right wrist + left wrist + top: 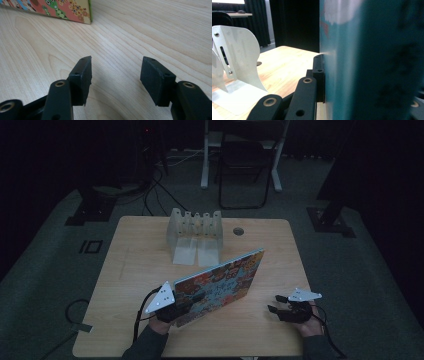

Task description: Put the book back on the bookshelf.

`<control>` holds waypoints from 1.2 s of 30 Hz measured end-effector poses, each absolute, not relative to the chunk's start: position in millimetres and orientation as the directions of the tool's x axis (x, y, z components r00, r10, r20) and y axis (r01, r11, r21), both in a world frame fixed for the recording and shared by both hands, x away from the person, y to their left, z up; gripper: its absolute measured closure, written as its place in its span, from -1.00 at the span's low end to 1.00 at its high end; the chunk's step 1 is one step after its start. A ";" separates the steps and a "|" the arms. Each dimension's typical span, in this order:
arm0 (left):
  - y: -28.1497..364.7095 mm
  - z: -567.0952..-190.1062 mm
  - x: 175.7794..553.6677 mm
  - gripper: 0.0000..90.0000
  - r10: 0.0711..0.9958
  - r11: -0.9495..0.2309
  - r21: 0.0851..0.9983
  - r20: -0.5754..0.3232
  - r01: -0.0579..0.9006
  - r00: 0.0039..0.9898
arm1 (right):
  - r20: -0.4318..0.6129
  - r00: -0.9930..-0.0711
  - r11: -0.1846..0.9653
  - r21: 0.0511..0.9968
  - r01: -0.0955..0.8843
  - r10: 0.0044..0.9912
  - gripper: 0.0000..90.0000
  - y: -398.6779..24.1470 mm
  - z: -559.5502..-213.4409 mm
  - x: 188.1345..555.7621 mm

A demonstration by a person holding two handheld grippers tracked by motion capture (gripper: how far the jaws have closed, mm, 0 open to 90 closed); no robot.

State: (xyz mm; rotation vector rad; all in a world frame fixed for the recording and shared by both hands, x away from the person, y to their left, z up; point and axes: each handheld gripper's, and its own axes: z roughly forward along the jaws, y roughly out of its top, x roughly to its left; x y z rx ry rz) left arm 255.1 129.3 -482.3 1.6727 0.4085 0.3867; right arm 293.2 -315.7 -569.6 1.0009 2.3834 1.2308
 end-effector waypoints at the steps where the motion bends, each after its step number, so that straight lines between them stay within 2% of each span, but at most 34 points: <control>1: 129.4 -482.2 254.7 0.80 0.479 -0.128 0.991 0.020 0.047 0.878 | 0.057 -0.722 0.406 0.795 0.450 0.689 -0.10 -314.9 -569.7 293.1; 9: 133.7 -481.1 253.2 0.80 0.493 -0.128 0.991 0.021 0.048 0.870 | 0.037 -0.720 0.423 0.787 0.448 0.693 -0.17 -313.0 -570.0 292.8; 36: 146.8 -476.1 247.6 0.80 0.528 -0.109 0.993 0.027 0.037 0.849 | 0.035 -0.724 0.434 0.780 0.450 0.689 -0.17 -312.0 -570.3 292.7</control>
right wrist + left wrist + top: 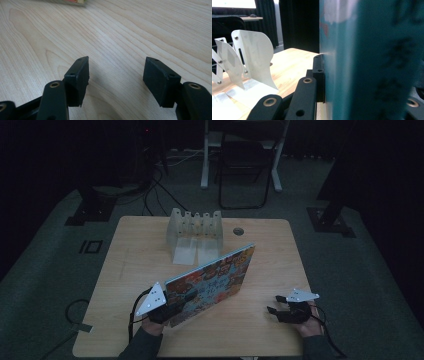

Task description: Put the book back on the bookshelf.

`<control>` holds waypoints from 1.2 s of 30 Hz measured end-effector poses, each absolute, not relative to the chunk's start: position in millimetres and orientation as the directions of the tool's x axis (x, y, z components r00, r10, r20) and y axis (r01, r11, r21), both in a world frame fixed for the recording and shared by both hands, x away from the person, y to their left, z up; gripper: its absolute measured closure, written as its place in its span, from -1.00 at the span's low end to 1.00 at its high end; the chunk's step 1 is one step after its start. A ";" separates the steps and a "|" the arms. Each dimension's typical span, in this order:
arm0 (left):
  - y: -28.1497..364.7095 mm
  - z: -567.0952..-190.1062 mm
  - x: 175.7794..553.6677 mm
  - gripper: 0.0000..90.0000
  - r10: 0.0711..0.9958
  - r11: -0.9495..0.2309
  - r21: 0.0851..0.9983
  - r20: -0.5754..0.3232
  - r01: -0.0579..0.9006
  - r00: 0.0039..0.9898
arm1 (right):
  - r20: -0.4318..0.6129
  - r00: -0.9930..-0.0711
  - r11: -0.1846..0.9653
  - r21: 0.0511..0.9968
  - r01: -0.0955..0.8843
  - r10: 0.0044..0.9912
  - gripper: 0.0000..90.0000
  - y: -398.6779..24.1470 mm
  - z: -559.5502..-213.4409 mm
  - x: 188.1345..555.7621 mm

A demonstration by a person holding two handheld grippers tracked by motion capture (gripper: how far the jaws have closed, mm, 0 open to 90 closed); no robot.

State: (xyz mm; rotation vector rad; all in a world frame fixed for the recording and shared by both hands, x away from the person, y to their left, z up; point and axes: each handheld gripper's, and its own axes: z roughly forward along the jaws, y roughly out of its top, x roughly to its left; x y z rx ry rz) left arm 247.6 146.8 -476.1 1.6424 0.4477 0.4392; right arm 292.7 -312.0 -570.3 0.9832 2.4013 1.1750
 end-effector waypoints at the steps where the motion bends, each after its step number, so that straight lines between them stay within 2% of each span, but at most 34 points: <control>1: 147.7 -475.7 247.5 0.81 0.528 -0.107 0.994 0.025 0.037 0.849 | 0.034 -0.725 0.435 0.780 0.449 0.688 -0.17 -312.1 -570.3 292.7; 36: 164.4 -471.7 246.4 0.80 0.587 -0.086 0.995 0.018 0.040 0.809 | 0.037 -0.724 0.433 0.780 0.452 0.689 -0.19 -312.3 -570.4 292.9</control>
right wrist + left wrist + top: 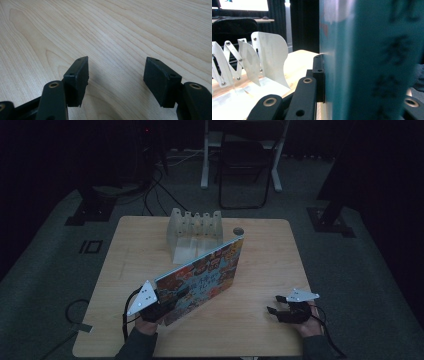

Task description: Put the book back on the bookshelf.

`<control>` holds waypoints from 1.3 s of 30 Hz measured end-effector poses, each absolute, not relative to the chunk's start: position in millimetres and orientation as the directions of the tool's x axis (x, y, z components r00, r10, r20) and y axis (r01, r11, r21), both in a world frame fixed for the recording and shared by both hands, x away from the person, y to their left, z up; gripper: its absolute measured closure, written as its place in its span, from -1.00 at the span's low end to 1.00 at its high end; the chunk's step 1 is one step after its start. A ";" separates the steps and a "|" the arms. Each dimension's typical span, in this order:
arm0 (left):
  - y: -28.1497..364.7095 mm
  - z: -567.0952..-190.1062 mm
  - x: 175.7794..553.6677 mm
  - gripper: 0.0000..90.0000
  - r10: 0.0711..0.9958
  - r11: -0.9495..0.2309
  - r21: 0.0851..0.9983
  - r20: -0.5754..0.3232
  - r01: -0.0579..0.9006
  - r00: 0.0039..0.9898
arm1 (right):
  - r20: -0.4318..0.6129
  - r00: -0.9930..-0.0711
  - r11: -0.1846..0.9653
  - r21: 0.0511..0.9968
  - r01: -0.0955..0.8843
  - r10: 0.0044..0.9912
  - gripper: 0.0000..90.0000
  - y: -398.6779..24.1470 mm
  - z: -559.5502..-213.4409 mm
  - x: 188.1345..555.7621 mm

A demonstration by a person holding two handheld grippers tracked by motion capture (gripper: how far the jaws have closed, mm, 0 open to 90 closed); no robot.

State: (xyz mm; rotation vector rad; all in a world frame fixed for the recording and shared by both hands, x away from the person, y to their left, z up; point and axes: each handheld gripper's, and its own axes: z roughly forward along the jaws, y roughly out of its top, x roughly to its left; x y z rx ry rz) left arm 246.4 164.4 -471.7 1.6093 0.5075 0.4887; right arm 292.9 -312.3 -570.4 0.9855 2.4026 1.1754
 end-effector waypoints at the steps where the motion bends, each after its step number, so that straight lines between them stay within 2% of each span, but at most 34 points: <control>1: 165.0 -471.8 246.1 0.80 0.588 -0.078 0.996 0.011 0.043 0.809 | 0.037 -0.724 0.433 0.780 0.452 0.689 -0.19 -312.3 -570.4 292.9; 39: 182.3 -466.7 244.4 0.80 0.649 -0.065 0.997 0.008 0.045 0.761 | 0.044 -0.725 0.434 0.776 0.458 0.687 -0.19 -312.0 -570.6 293.4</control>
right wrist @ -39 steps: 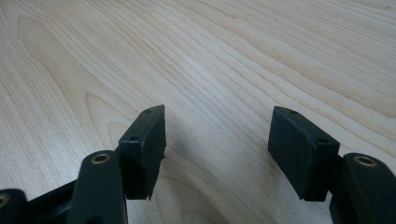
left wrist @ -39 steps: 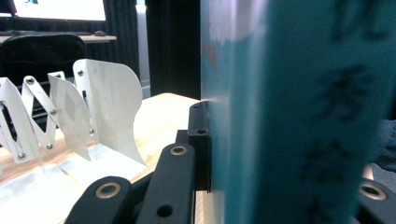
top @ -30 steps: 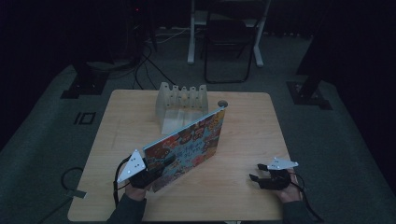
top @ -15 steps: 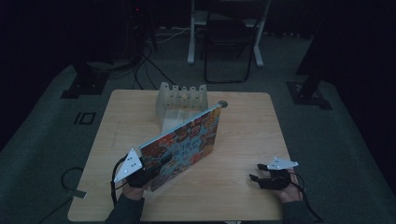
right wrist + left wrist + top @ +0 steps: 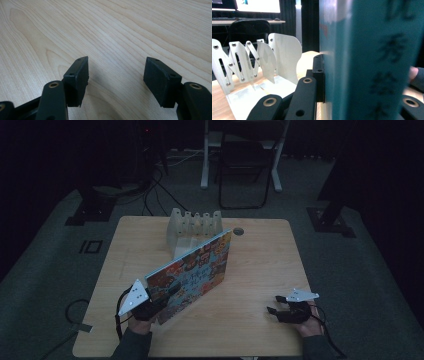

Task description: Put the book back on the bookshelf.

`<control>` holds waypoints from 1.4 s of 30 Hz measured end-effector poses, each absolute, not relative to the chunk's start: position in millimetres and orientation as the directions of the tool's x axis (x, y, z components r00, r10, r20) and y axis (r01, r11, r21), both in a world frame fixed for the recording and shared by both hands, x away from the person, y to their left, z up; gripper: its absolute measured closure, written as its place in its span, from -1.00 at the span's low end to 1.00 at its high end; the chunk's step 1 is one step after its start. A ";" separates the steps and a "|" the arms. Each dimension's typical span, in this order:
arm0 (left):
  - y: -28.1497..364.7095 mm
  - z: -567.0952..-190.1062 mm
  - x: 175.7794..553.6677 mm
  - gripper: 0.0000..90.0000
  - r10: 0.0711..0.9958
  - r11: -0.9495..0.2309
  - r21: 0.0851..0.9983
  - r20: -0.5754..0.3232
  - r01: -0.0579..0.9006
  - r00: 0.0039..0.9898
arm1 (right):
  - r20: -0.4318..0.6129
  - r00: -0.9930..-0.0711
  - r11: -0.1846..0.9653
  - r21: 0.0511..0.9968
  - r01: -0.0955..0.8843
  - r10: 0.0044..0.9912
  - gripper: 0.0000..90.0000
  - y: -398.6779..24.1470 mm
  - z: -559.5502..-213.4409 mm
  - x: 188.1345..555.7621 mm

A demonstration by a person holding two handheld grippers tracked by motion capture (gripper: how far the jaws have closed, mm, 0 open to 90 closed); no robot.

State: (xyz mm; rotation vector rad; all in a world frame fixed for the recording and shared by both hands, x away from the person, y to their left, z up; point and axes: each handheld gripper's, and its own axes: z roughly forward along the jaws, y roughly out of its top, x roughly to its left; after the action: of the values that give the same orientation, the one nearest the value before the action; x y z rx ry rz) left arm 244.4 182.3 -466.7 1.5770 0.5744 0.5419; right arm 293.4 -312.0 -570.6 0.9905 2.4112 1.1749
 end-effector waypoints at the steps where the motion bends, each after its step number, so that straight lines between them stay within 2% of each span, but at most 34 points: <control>1: 182.8 -466.7 244.3 0.80 0.650 -0.065 0.997 0.007 0.046 0.760 | 0.044 -0.725 0.435 0.775 0.458 0.687 -0.19 -312.0 -570.6 293.4; 42: 199.5 -464.8 241.3 0.80 0.696 -0.047 0.998 -0.001 0.047 0.718 | 0.044 -0.727 0.438 0.772 0.460 0.685 -0.19 -311.6 -570.8 293.9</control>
State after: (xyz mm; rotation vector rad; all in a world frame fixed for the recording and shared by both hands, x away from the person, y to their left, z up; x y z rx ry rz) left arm 241.3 199.5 -464.8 1.5472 0.6280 0.5858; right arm 293.9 -311.6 -570.8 0.9892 2.4184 1.1695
